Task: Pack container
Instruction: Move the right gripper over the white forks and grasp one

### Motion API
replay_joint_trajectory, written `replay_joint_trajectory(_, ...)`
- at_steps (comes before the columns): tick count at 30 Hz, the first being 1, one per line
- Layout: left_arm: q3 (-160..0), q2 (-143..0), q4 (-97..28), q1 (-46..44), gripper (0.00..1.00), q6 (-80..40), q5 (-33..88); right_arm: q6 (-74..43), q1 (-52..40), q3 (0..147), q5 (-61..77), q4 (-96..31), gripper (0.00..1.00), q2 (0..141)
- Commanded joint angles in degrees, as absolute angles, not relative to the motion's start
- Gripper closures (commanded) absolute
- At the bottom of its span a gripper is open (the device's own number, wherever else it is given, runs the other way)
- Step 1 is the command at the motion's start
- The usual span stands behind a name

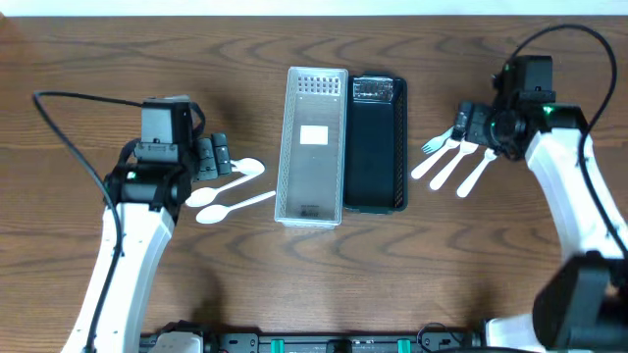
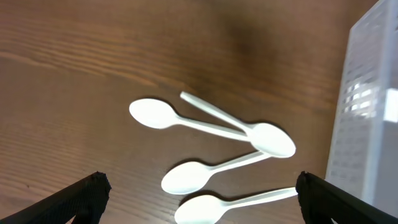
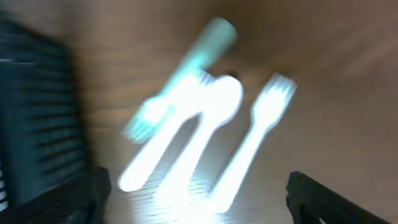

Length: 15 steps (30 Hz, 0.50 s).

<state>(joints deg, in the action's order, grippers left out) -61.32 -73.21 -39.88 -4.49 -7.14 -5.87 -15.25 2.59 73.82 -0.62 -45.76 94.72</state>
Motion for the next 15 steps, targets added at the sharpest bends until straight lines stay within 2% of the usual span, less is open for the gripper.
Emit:
replay_joint_trajectory(1,-62.5,-74.6,-40.3,-4.1,0.02,-6.1,-5.4,-19.6,5.4,74.6,-3.7,-47.0,0.12,98.9)
replay_joint_trajectory(6,-62.5,-75.4,-40.3,-4.1,0.02,-6.1,-5.4,-22.5,7.6,74.6,-6.2,-46.9,0.17,105.4)
replay_joint_trajectory(15,-62.4,-75.4,-40.3,-4.1,0.02,-6.1,-5.4,-24.4,8.0,74.6,-6.0,-45.9,0.34,113.2)
